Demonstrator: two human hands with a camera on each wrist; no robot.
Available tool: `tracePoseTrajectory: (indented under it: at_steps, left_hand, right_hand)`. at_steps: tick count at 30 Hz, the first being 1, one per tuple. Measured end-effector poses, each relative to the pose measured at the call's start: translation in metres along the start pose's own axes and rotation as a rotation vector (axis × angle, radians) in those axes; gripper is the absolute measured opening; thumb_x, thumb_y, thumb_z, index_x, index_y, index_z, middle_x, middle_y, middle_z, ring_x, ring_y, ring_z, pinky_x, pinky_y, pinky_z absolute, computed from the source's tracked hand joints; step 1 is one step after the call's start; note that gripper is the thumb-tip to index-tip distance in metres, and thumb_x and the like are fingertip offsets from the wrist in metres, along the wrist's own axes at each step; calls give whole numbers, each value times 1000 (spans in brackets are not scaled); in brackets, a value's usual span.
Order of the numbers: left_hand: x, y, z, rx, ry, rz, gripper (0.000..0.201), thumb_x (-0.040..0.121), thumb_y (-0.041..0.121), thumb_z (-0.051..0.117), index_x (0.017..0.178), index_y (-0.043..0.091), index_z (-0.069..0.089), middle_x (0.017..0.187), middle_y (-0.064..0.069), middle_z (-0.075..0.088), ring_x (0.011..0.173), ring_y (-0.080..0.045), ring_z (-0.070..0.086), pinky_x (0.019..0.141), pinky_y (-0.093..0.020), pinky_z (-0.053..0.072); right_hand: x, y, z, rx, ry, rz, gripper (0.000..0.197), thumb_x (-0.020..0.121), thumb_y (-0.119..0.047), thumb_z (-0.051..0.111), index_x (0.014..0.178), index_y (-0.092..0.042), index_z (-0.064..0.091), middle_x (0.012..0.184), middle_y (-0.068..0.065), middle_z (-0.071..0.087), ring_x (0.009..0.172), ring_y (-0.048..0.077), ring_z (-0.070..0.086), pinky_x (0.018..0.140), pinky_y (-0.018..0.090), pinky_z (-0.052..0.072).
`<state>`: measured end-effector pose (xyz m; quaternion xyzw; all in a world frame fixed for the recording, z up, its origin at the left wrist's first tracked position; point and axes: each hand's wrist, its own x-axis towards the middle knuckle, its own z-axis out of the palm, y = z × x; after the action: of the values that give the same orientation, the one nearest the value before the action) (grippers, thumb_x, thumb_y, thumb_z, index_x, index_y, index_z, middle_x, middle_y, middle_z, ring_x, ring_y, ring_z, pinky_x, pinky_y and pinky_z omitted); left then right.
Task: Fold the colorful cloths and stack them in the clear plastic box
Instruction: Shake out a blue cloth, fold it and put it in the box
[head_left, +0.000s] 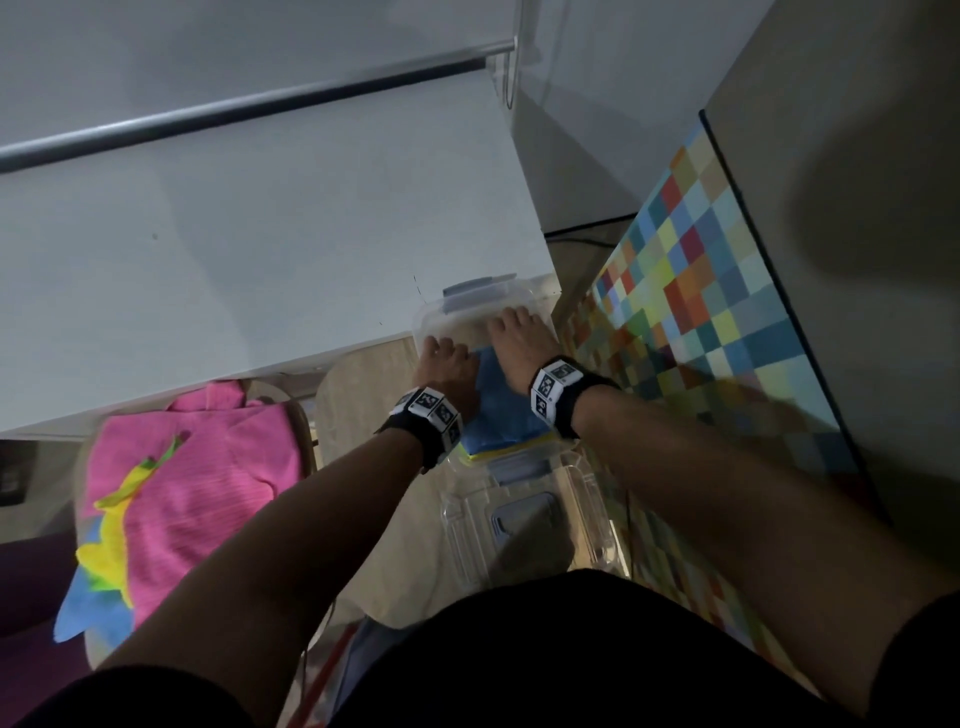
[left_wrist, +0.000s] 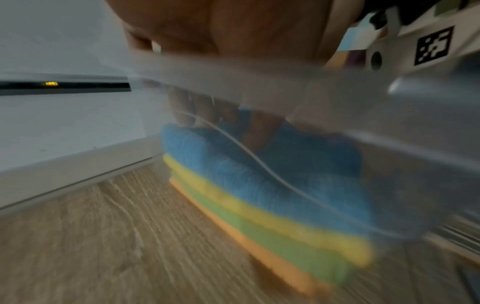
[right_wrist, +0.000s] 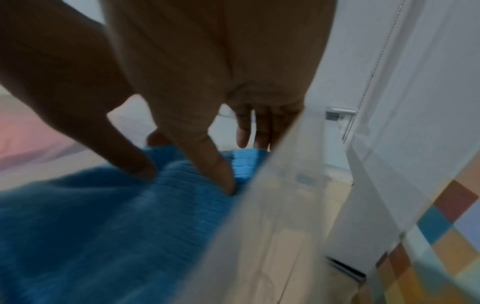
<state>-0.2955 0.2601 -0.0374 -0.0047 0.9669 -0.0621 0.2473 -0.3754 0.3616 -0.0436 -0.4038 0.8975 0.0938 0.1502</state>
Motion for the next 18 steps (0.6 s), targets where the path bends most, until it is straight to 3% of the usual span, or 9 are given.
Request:
tracePoseTrajectory:
  at_steps: [4,6,8,10,11,13,15,16,18]
  left_hand:
    - [-7,7,10,154,-117,78,59,79,58,57,127,24,58,137,-6,50,122,-27,46,113,-57,5]
    - [-9,10,14,166,-131,68,73,76,60,61,136,20,49,145,-10,40,129,-28,41,114,-58,-3]
    - [-11,11,13,169,-118,42,84,72,61,65,139,15,44,140,-12,42,126,-29,42,116,-58,-1]
    - [-10,13,14,177,-81,20,88,71,62,65,139,11,41,132,-12,45,121,-30,44,116,-58,3]
    - [-10,13,14,180,-58,11,85,74,59,63,138,9,40,130,-13,47,120,-30,45,116,-59,4]
    - [-10,13,15,193,-26,7,73,82,53,57,136,6,42,127,-13,50,120,-32,44,115,-62,2]
    - [-10,16,13,264,-41,2,68,88,53,50,137,5,43,130,-14,52,129,-36,39,113,-64,-2]
    - [-11,17,12,294,-66,-9,68,90,54,48,137,5,43,134,-15,51,133,-39,35,111,-65,-4]
    - [-12,19,15,323,-122,-34,66,91,55,45,135,6,46,137,-15,50,138,-41,29,110,-66,-8]
  right_hand:
    - [-18,-10,8,-53,-32,-10,34,98,-12,34,129,-7,47,130,18,45,119,35,44,95,44,36]
    - [-26,-12,17,-134,-141,-80,32,97,-22,44,122,-7,56,126,17,51,116,34,50,95,41,39]
    - [-30,-8,27,-201,-259,-62,28,72,-40,73,86,-16,72,90,7,66,84,25,64,77,32,43]
    - [-22,-3,52,-126,-215,-57,20,65,-40,67,62,-21,70,66,-3,63,62,17,61,66,30,39]
    - [-25,-5,56,-133,-238,-31,25,71,-36,52,65,-23,71,68,-5,64,64,15,61,67,29,41]
    - [-36,-18,39,-212,-207,10,46,81,-26,28,95,-22,71,96,3,67,88,20,63,80,30,46]
    - [-35,-18,40,-277,-183,-40,49,91,-24,24,125,-12,57,129,16,54,116,31,54,98,40,39]
    - [-33,-16,41,-271,-202,-21,46,90,-28,33,123,-14,62,127,16,58,115,29,57,99,43,36]
    - [-29,-16,51,-258,-184,5,37,71,-43,56,93,-23,78,97,6,74,89,20,69,92,43,35]
